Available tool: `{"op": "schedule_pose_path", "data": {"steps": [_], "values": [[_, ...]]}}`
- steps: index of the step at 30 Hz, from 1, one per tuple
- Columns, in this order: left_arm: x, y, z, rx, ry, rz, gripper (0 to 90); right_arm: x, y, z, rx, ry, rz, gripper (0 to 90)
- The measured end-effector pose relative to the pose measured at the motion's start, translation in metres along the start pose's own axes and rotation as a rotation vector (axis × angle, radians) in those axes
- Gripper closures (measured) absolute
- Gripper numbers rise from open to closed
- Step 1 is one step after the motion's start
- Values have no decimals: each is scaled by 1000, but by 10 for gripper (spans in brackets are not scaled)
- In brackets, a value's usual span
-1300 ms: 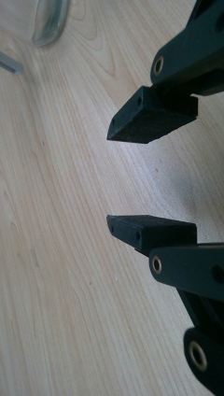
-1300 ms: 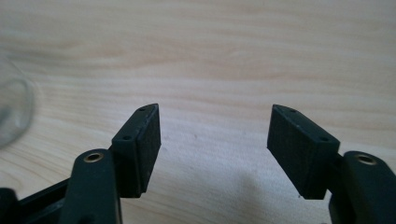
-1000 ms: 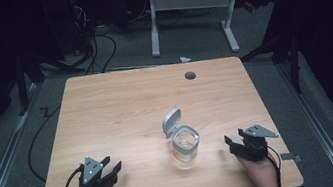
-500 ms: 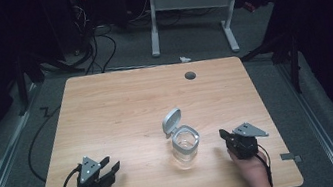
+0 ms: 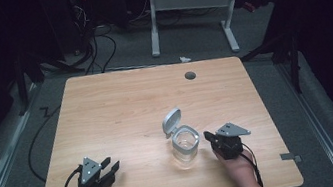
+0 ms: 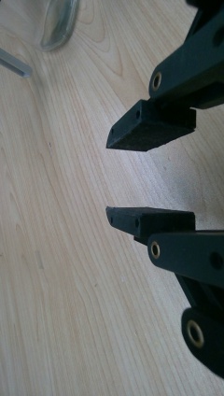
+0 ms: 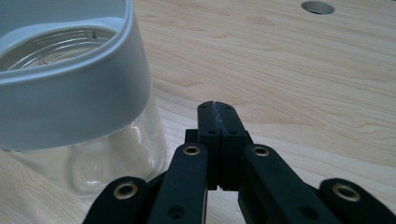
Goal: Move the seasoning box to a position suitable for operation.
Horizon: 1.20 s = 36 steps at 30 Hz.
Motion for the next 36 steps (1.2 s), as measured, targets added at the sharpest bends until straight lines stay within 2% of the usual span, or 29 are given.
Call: {"op": "schedule_pose_path", "data": {"steps": [14,22,36], "values": [[-2,-2,1,7,-12,3,579,10,-1,11,15,37,-16,900],[-3,-1,0,0,-17,-2,572,20,-5,6,17,50,-44,900],[-5,-2,1,6,-21,1,570,39,-13,-4,8,98,-51,900]]}}
Point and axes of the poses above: each handheld gripper's, and its own axes: z roughly forward along the jaws, y roughly out of its top, x roughly to its left, the point moved 4 cm from there along z, roughly forward along the jaws, and after that the axes turned 7 degrees about z, right-handed, at the moved point
